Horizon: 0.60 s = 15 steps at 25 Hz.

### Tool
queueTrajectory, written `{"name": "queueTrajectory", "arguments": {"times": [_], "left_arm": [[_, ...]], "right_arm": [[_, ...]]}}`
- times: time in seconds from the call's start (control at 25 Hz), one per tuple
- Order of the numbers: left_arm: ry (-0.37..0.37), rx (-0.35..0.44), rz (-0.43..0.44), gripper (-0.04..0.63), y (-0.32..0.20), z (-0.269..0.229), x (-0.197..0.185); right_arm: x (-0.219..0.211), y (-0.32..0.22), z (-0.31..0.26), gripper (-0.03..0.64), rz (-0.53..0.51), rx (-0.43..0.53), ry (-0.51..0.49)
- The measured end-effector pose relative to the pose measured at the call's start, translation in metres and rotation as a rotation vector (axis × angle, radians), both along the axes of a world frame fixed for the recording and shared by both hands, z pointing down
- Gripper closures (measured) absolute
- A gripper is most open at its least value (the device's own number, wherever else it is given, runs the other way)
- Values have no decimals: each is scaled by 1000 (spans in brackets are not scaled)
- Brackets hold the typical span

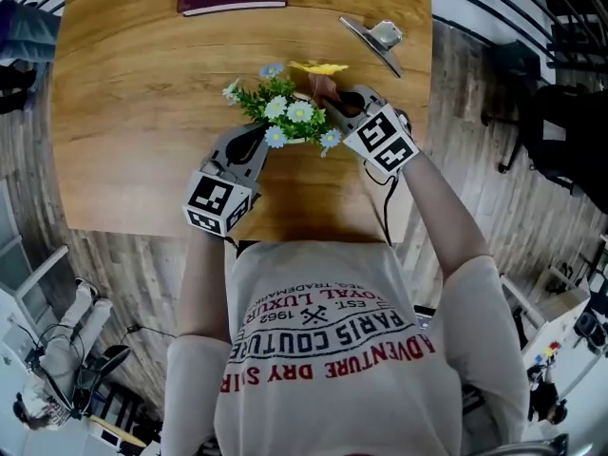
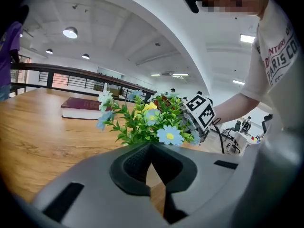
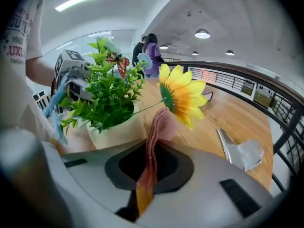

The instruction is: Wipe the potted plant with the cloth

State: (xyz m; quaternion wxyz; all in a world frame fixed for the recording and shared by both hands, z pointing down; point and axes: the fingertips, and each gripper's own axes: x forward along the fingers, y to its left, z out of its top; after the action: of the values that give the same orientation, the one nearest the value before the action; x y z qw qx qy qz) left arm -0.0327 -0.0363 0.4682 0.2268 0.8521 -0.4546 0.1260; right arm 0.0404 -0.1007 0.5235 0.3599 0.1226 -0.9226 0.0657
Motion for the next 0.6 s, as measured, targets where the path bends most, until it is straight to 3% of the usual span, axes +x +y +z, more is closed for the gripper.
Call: {"name": "queueTrajectory", "arguments": {"times": [0.6], "left_arm": [[24, -17, -63, 580, -8, 0, -2]], "right_arm": [[-60, -10, -7, 581, -460, -6, -8]]}}
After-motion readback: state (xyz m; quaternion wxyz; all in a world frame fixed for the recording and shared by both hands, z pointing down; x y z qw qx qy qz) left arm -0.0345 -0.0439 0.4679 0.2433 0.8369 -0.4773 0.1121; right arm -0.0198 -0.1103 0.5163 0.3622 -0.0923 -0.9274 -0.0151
